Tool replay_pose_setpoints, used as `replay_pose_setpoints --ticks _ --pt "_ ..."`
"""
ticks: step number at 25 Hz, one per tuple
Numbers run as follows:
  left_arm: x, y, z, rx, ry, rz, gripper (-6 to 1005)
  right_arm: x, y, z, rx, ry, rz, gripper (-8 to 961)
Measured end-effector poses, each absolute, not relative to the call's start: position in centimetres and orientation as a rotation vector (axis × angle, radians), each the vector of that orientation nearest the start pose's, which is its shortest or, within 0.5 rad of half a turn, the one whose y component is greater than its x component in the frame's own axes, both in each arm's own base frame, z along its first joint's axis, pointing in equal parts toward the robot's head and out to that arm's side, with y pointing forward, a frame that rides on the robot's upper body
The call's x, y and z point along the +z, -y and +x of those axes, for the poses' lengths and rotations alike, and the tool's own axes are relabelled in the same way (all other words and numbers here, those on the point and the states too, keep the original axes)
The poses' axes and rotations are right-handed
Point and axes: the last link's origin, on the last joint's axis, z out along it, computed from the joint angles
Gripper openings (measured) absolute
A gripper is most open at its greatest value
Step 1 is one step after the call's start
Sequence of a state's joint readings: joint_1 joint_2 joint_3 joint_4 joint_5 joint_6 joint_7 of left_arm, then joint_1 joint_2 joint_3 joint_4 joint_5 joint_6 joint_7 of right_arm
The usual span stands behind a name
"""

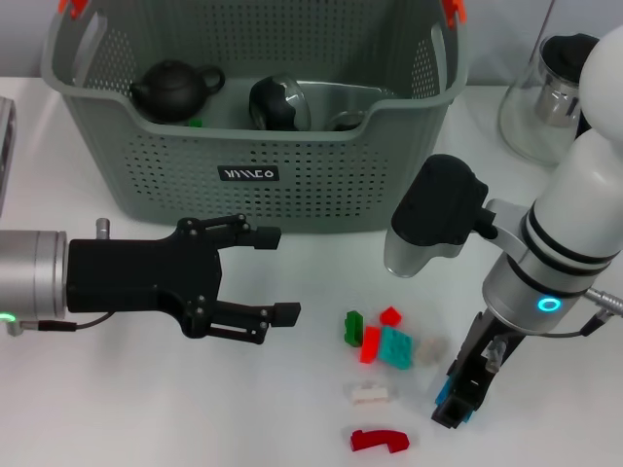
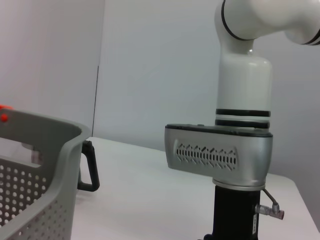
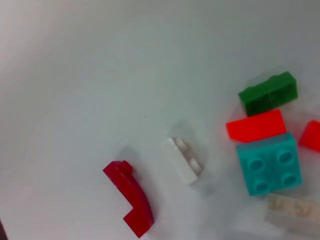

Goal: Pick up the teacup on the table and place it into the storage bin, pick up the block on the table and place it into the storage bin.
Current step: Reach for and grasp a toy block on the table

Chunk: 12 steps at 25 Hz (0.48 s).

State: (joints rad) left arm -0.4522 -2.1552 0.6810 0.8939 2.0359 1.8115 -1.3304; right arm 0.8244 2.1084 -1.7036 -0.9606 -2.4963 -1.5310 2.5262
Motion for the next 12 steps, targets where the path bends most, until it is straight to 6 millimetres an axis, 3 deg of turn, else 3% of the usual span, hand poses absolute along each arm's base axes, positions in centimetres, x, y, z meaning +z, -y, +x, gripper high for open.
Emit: replay_pose_setpoints --ticks 12 --pt "0.88 -29.34 -24.22 -0.775 0.345 -2.871 925 -9.08 -32.7 17.0 -0.974 -0.74 -2.84 639"
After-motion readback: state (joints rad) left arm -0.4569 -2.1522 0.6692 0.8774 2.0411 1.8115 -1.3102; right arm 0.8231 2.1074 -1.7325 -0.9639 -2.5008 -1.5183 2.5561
